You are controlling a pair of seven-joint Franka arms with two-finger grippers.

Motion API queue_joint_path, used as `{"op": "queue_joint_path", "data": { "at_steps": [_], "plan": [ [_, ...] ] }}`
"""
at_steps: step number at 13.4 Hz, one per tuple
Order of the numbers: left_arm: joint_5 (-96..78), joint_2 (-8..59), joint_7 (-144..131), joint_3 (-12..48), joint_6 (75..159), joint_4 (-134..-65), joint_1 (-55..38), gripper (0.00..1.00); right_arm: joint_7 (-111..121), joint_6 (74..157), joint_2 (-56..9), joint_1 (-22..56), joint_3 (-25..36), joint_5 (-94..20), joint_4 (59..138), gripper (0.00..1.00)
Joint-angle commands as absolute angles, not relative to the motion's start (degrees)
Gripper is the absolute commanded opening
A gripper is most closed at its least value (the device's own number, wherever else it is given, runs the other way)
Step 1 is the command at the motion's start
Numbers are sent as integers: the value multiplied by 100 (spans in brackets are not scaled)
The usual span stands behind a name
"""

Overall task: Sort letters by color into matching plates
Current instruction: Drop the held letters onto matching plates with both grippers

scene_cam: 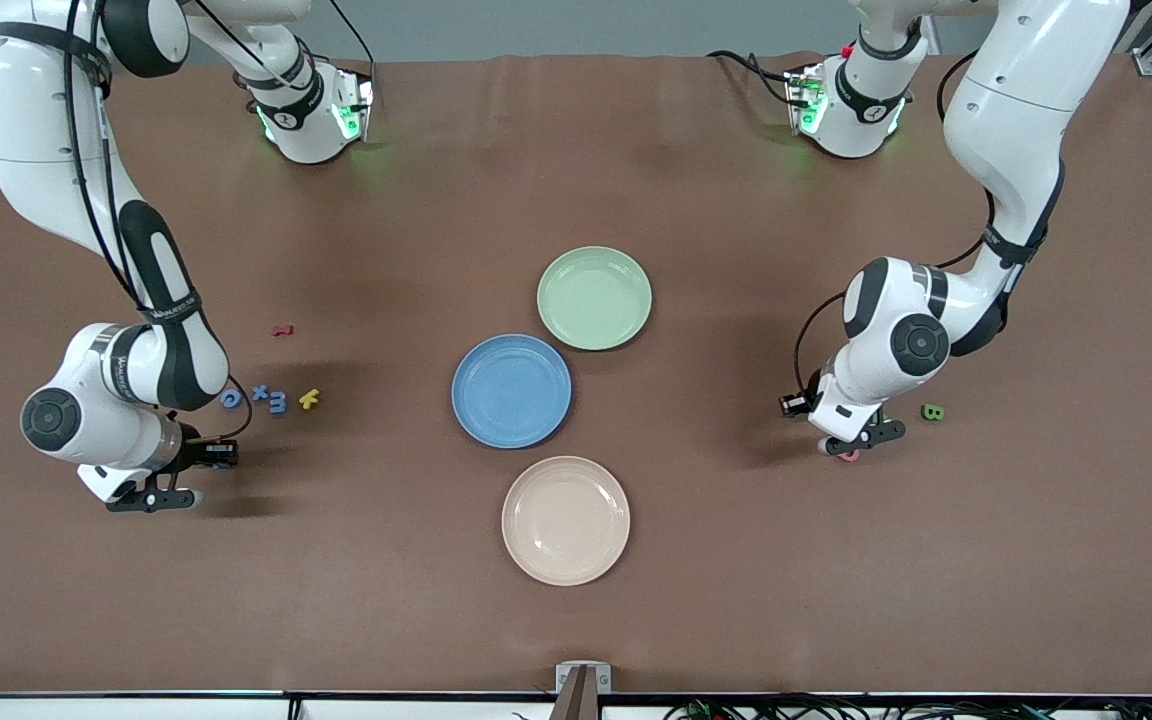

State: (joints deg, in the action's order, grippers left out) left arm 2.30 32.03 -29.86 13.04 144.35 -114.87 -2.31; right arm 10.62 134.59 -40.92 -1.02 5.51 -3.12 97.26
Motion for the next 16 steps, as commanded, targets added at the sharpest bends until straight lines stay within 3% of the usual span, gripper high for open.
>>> {"op": "queue_joint_path", "data": {
  "at_steps": [1, 6, 11, 16],
  "plan": [
    [352, 3287, -3207, 1301, 14485, -11399, -325, 19, 1151, 13448, -4131, -141, 483, -343, 9677, 16],
    [352, 2735, -3971, 1301, 13783, -11399, -869, 10, 1038, 12245, -3368, 131, 475, -343, 9677, 15],
    [352, 2426, -5375, 1380, 13386, -11391, -1729, 8, -445, 11296, -2822, 868, 475, -343, 9677, 15],
    [352, 2426, -6476, 1441, 13394, -11312, -2355, 5, -1862, 11101, -2777, 1756, 466, -903, 9677, 15]
  ]
}}
